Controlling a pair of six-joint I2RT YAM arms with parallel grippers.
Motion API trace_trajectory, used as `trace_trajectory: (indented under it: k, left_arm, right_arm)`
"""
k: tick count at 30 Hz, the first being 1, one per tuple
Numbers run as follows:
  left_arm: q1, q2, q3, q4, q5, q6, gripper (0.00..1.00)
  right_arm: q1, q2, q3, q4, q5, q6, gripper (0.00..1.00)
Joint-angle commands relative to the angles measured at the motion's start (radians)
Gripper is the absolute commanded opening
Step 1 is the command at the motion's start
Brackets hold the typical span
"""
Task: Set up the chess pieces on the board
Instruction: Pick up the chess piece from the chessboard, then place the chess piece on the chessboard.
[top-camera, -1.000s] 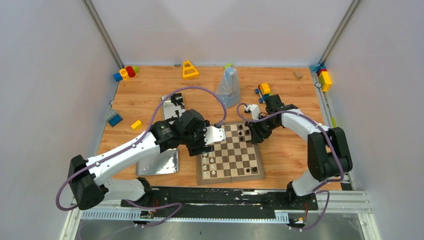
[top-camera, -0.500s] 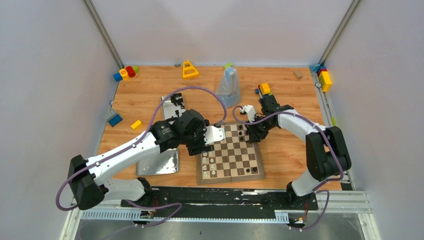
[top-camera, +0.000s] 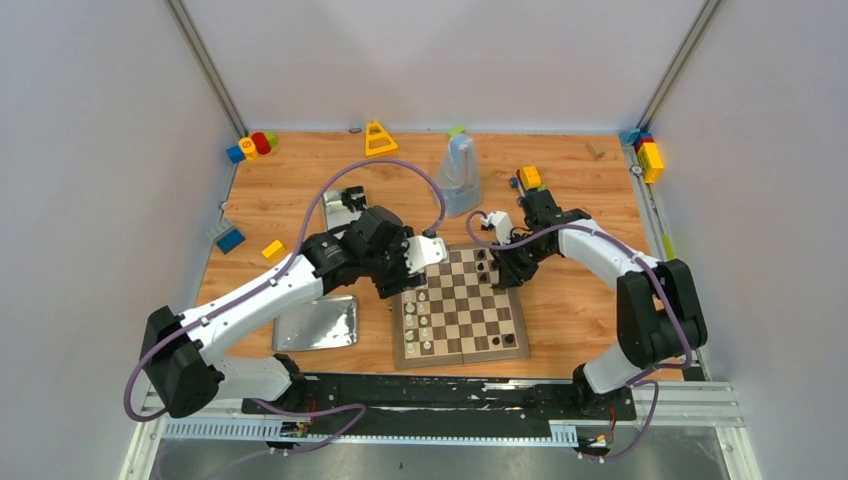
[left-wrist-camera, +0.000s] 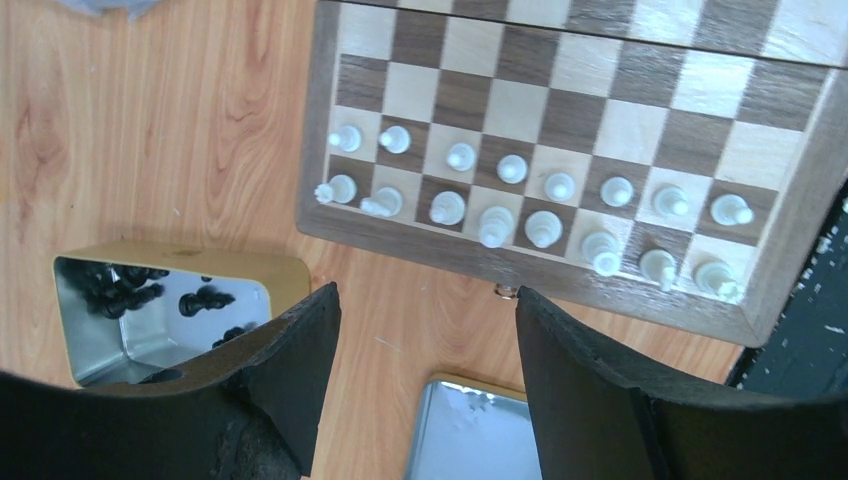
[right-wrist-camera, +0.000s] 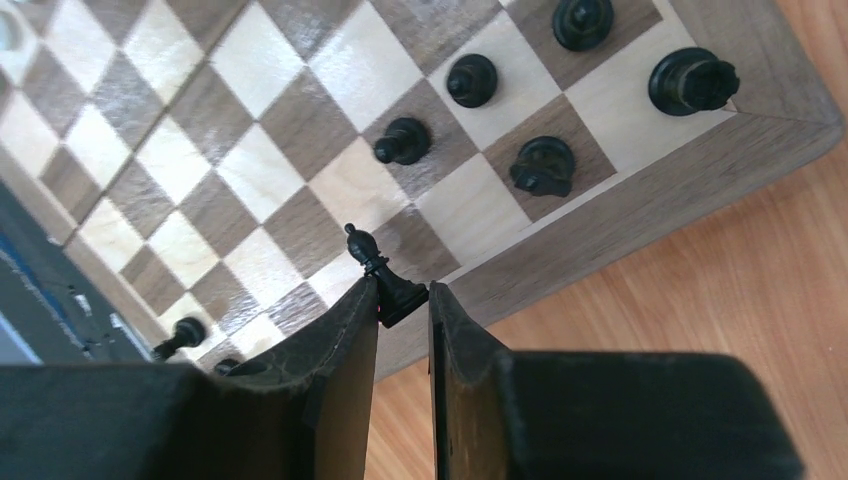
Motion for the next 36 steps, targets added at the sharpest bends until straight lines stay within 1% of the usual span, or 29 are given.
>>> trace_trajectory:
  k: [1, 4, 7, 12, 15, 18, 23, 31, 36]
  left_arm:
    - [0.090, 0.000, 0.036, 0.087, 0.115, -0.065, 0.72]
    - [0.134, -0.014, 0.039, 0.133, 0.183, -0.115, 0.71]
    - [0.139, -0.006, 0.061, 0.167, 0.270, -0.170, 0.71]
    - [0.140, 0.096, 0.153, 0.197, 0.420, -0.263, 0.71]
    - [0.141, 0.148, 0.218, 0.233, 0.495, -0.332, 0.68]
    - [0.141, 0.192, 0.258, 0.266, 0.518, -0.389, 0.68]
    - [0.141, 0.224, 0.285, 0.337, 0.539, -0.439, 0.67]
    - [0.140, 0.263, 0.300, 0.344, 0.568, -0.460, 0.60]
    - [0.140, 0.273, 0.309, 0.343, 0.576, -0.456, 0.53]
  right_arm:
    - [0.005, -0.081, 0.073, -0.046, -0.122, 0.019, 0.05]
    - [0.006, -0.089, 0.122, -0.060, -0.209, 0.041, 0.04]
    - [0.005, -0.081, 0.186, -0.062, -0.291, 0.074, 0.04]
    - [0.006, -0.050, 0.302, -0.049, -0.396, 0.145, 0.04]
    - [0.005, -0.038, 0.347, -0.037, -0.441, 0.178, 0.04]
    - [0.006, -0.029, 0.373, -0.035, -0.486, 0.202, 0.03]
    - [0.006, -0.024, 0.384, -0.029, -0.536, 0.236, 0.03]
    - [0.004, -0.024, 0.381, -0.021, -0.577, 0.257, 0.03]
    - [0.004, -0.029, 0.382, -0.020, -0.595, 0.267, 0.03]
